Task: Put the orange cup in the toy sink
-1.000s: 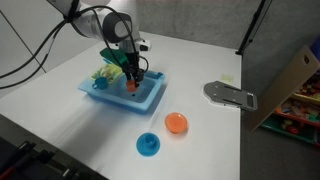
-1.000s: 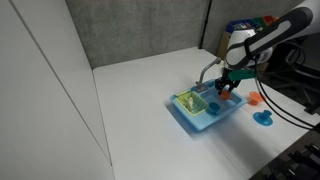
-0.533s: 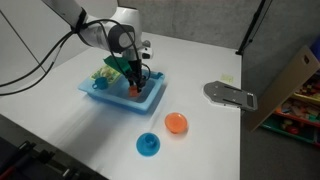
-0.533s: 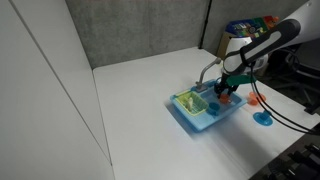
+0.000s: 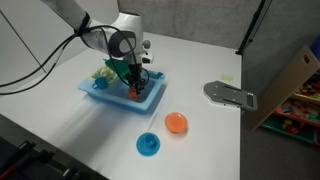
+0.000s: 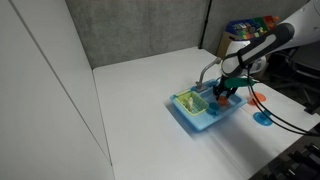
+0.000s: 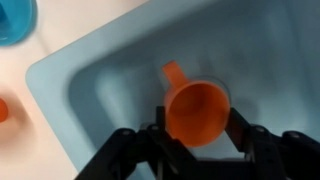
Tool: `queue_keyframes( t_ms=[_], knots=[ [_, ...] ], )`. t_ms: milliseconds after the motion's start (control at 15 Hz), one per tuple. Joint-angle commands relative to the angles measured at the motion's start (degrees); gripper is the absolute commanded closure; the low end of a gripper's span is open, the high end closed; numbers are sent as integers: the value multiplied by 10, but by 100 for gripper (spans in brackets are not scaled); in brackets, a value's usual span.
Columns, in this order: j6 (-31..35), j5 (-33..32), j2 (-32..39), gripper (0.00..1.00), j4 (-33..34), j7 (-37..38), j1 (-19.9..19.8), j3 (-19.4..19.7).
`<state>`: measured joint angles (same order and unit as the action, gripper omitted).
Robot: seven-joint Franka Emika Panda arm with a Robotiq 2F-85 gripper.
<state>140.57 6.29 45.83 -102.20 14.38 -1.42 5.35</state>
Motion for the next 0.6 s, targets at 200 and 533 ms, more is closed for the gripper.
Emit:
queue_keyframes(
  t_ms=[200, 533],
  knots=[
    [7, 16, -8, 0, 3, -2, -8, -7],
    [-1, 8, -33, 0, -8, -1, -3, -1]
  ],
)
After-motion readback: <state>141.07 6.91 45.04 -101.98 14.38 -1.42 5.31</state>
